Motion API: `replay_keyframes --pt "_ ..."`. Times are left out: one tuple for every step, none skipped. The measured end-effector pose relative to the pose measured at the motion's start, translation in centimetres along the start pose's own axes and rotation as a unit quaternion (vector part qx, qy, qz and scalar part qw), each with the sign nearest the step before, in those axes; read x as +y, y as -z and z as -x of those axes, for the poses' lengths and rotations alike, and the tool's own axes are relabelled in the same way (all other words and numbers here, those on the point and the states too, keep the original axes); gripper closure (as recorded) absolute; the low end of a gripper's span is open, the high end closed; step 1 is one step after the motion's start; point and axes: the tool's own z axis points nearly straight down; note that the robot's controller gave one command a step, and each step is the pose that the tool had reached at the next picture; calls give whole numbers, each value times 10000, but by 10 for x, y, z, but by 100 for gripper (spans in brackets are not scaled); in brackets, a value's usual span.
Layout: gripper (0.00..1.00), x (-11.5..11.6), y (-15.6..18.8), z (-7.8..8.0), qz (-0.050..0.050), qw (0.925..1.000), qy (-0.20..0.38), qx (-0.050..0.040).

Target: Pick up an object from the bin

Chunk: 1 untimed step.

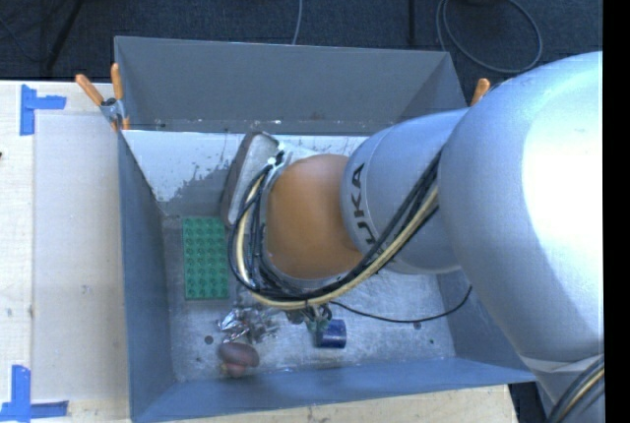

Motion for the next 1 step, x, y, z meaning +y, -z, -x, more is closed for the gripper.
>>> replay_keyframes --pt "100 -40 140 -5 -9 9887 1499 -23"
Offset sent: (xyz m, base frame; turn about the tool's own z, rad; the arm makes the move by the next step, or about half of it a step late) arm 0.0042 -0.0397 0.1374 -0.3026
